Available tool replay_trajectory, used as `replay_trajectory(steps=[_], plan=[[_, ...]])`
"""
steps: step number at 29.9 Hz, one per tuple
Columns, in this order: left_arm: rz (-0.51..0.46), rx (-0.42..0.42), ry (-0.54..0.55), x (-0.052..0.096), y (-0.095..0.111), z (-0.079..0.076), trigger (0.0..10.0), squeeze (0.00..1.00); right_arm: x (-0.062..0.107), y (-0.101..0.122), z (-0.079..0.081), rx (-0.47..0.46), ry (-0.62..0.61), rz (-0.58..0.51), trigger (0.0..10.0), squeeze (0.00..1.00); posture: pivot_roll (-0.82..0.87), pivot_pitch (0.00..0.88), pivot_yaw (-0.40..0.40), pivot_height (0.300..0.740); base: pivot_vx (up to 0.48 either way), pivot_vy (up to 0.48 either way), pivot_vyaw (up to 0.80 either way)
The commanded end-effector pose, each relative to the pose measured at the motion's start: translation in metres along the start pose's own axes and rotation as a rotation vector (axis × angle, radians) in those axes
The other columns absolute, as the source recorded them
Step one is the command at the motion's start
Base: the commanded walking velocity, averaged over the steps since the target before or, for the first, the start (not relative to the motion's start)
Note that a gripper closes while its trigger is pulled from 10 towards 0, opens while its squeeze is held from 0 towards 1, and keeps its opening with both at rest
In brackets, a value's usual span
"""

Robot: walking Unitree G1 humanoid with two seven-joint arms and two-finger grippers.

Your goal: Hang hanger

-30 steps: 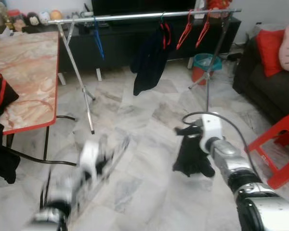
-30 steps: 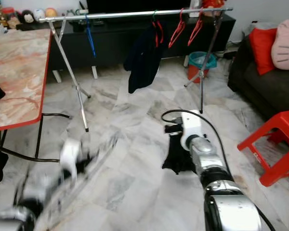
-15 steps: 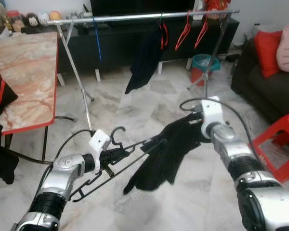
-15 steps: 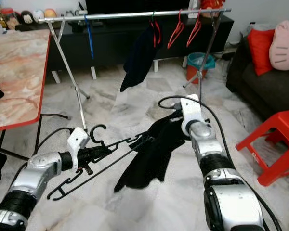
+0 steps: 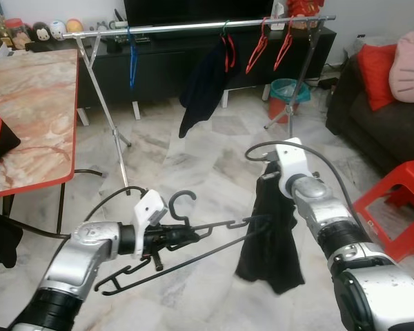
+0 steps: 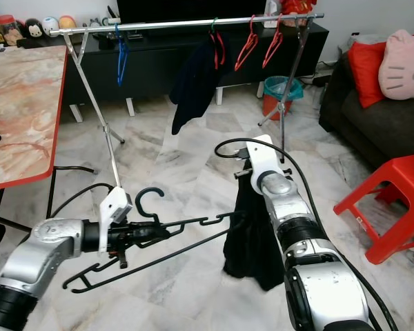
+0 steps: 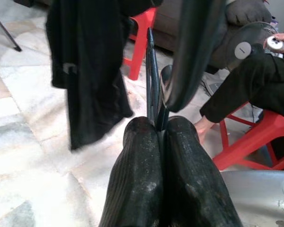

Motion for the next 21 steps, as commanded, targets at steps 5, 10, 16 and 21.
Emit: replay_trajectory(steps=[5,10,16,21], plan=[[-0.033,-0.016,0.002,-0.003,0.014,-0.004,10.0,0.0,0.003,0.026,0.005,0.012,0.042,-0.074,10.0,0.0,-0.15,0.0,-0.049,0.74,0.0,0.0,0.0],[-0.06,-0.017,0.06,-0.007,0.021,0.003,10.0,0.0,0.006,0.029,0.011,0.01,0.074,-0.086,10.0,0.0,-0.15,0.0,-0.049,0.74,0.0,0.0,0.0],[-0.069,-0.03,0.118,-0.009,0.026,0.01,10.0,0.0,0.007,0.028,0.012,0.01,0.076,-0.081,10.0,0.0,-0.16,0.0,-0.048,0.74,0.0,0.0,0.0],[-0.05,-0.052,0.158,-0.009,0.024,0.015,10.0,0.0,0.009,0.029,0.014,0.01,0.087,-0.084,10.0,0.0,-0.16,0.0,-0.048,0.74,0.0,0.0,0.0]])
Point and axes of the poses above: a point about 5 cm out from each wrist's last joint towards the gripper, its own x axis pointing back from the gripper into the wrist, its own y axis along the axis of the wrist's last joint, z = x × y, the point moved 4 cm from there along -x, pointing out of the wrist towards the gripper, and after that the axes turned 2 degrees about x, right-handed, at the moved point
